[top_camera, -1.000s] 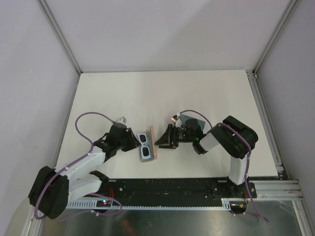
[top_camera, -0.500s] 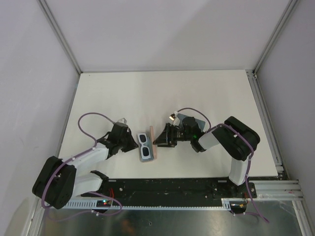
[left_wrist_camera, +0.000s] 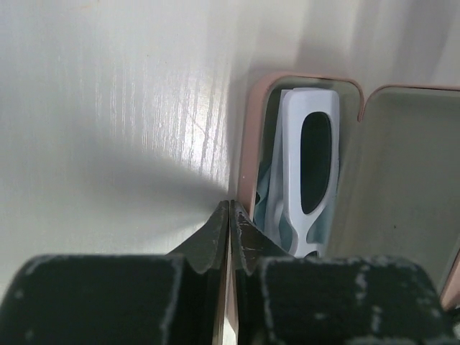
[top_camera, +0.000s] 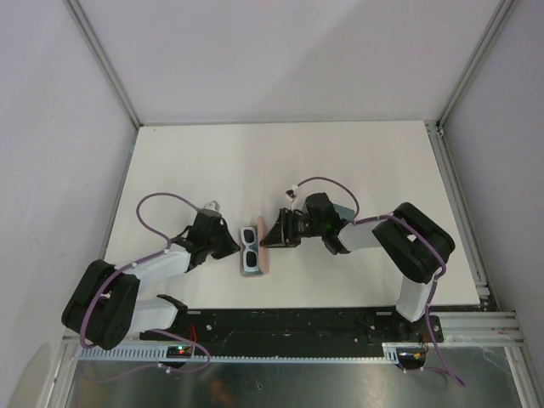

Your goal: Organize the sunglasses

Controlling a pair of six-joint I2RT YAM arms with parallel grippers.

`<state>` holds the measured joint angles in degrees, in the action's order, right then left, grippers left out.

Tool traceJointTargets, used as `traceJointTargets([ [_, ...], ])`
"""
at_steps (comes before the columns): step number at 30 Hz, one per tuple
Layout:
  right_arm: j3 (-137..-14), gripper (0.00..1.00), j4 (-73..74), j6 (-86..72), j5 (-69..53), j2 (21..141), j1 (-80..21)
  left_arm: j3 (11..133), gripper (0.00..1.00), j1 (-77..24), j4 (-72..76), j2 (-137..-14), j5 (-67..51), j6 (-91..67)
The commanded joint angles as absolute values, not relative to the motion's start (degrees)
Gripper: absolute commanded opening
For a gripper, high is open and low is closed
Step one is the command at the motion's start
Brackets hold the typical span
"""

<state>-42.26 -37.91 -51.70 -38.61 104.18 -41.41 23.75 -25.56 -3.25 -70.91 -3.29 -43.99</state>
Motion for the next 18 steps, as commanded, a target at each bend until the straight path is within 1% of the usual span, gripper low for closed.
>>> traceJointTargets([
  [1,-46.7,0.40,-28.8,-45.6,-32.3,103.9,-43.4,22.8,0.07,-25.9,1.0,-71.7,-7.3,-44.1],
  [6,-50.6,0.34,-23.1,-43.2,-29.9,105.4,-44.8,21.8,0.06,-25.9,2.6,-71.6,-8.7,-44.6],
  [12,-56.6,0.32,-14.7,-39.7,-26.3,107.9,-46.9,20.6,0.05,-25.9,4.6,-72.2,-10.0,-45.3],
  [18,-59.6,0.32,-9.6,-38.0,-23.8,109.4,-48.0,20.0,0.05,-25.9,5.4,-71.9,-10.3,-45.2],
])
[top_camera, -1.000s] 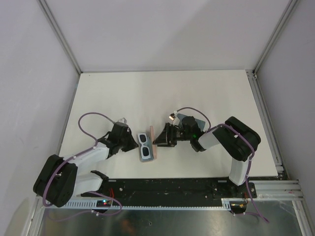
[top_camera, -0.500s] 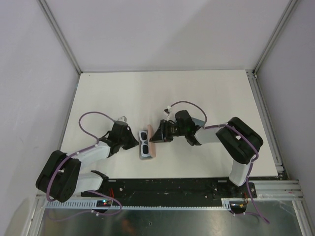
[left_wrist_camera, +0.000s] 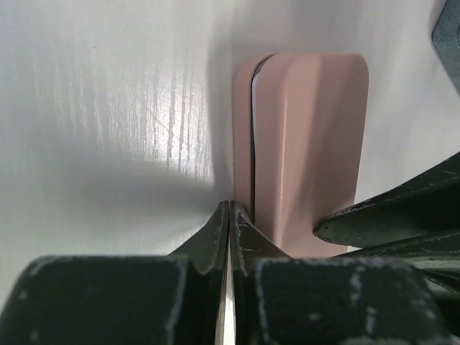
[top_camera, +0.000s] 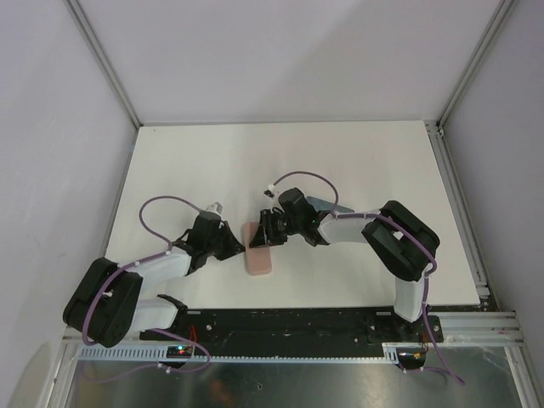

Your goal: Organize the sunglasses

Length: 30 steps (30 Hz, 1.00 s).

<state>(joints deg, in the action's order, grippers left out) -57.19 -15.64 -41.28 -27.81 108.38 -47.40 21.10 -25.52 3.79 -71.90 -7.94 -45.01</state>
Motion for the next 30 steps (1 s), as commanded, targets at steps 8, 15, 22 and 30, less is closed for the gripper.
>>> traceJointTargets([
  [8,-60.0,0.34,-5.8,-35.8,-22.6,103.8,-48.0,21.8,0.05,-24.8,0.9,-66.7,-8.7,-43.2],
  [15,-60.7,0.31,-0.5,-32.1,-20.2,97.1,-48.1,25.6,0.06,-23.4,-7.4,-58.6,-8.0,-41.9],
  [22,-60.7,0.26,3.2,-31.1,-19.1,93.4,-47.8,29.0,0.05,-23.4,-6.1,-58.2,-10.4,-41.6],
  [30,-59.3,0.24,6.3,-30.2,-16.7,91.0,-47.7,26.6,0.02,-23.4,1.7,-69.9,-12.6,-41.3],
])
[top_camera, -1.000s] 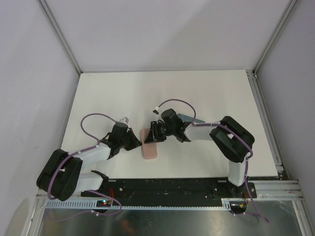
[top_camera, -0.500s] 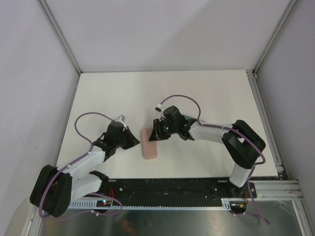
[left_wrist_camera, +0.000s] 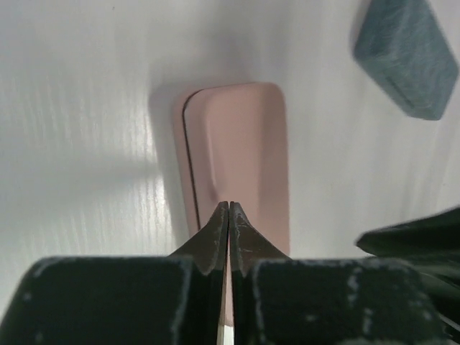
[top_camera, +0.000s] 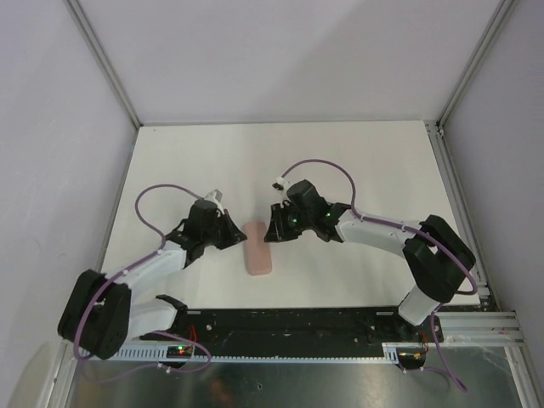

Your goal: Organize the sunglasses

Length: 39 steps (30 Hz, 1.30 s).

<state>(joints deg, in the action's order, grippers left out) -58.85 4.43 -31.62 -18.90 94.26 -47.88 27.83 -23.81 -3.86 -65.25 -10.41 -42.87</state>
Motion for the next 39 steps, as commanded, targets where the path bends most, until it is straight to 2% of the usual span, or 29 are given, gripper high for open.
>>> traceJointTargets([
  [1,-58.8,0.24,6.4,-30.2,-16.5,90.5,-47.6,26.3,0.01,-23.4,2.3,-71.4,-12.5,-41.2],
  [3,-57.7,0.23,6.9,-30.1,-16.1,89.2,-47.2,26.0,0.00,-23.4,2.6,-72.8,-11.5,-40.8],
  [6,-56.4,0.25,8.8,-29.1,-15.1,86.3,-46.0,25.0,0.00,-23.4,1.9,-66.1,-8.7,-41.0],
  [8,-55.1,0.30,10.8,-28.2,-14.1,82.9,-44.5,24.9,0.01,-23.4,0.8,-59.0,-7.4,-40.3],
  [10,-53.2,0.38,12.5,-27.5,-13.5,78.5,-42.3,26.3,0.07,-23.4,-3.1,-52.8,-6.4,-38.3],
  [12,-50.9,0.53,14.5,-26.6,-12.6,72.9,-39.5,28.8,0.14,-23.4,-7.4,-48.0,-5.4,-36.3],
  [15,-47.4,0.84,18.3,-25.2,-8.2,61.6,-36.3,30.7,0.25,-23.4,-13.5,-41.8,-2.1,-35.9],
  [17,-46.2,0.95,21.8,-24.0,-3.9,54.3,-34.5,30.8,0.42,-23.4,-15.5,-36.8,-0.9,-36.6],
  [21,-45.7,0.99,28.8,-22.5,5.9,42.8,-32.2,30.8,0.81,-23.4,-17.2,-26.8,1.6,-37.2],
  [22,-45.7,0.99,30.4,-22.4,8.2,40.1,-31.8,31.2,0.87,-23.4,-17.9,-25.1,2.8,-37.1],
  [25,-45.7,0.99,33.8,-23.0,16.6,33.9,-31.4,32.1,0.96,-23.4,-19.7,-19.1,7.2,-36.9],
  [32,-45.7,0.99,38.0,-26.3,32.7,19.1,-31.2,33.2,1.00,-23.4,-22.5,-10.6,14.7,-35.3],
  [39,-45.7,0.99,38.2,-26.1,37.1,14.0,-31.5,32.8,1.00,-23.4,-25.2,-8.5,18.3,-38.5],
])
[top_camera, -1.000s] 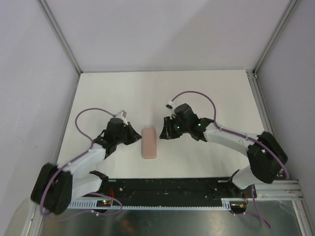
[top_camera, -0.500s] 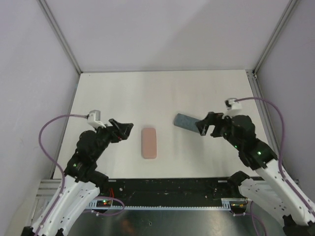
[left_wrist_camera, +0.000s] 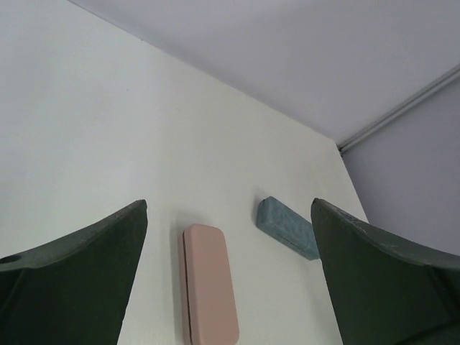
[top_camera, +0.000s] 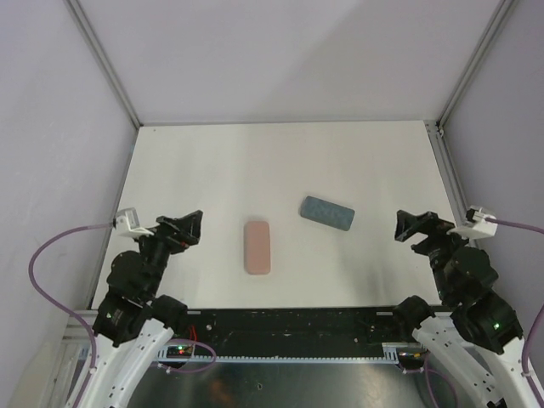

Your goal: Organize the sunglasses

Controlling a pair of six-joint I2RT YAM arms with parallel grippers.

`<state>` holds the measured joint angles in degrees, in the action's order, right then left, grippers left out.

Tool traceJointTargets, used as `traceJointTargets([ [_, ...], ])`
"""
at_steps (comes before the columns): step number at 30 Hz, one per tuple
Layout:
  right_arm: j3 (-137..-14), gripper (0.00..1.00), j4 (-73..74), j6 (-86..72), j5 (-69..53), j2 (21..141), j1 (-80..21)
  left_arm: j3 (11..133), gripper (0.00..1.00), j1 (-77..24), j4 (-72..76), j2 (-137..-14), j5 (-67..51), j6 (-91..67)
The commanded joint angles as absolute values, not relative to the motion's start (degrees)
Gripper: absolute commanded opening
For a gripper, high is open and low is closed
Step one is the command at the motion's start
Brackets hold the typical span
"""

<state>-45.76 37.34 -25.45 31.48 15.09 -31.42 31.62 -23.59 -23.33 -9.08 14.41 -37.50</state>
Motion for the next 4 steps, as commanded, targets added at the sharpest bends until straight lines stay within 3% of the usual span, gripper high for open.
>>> traceJointTargets([
  [1,-45.7,0.99,38.1,-26.1,37.2,13.9,-31.5,32.9,1.00,-23.4,-25.3,-8.8,18.2,-38.6],
  [4,-45.7,0.99,38.1,-26.1,37.3,14.1,-31.6,33.4,1.00,-23.4,-25.4,-9.8,17.5,-38.1],
])
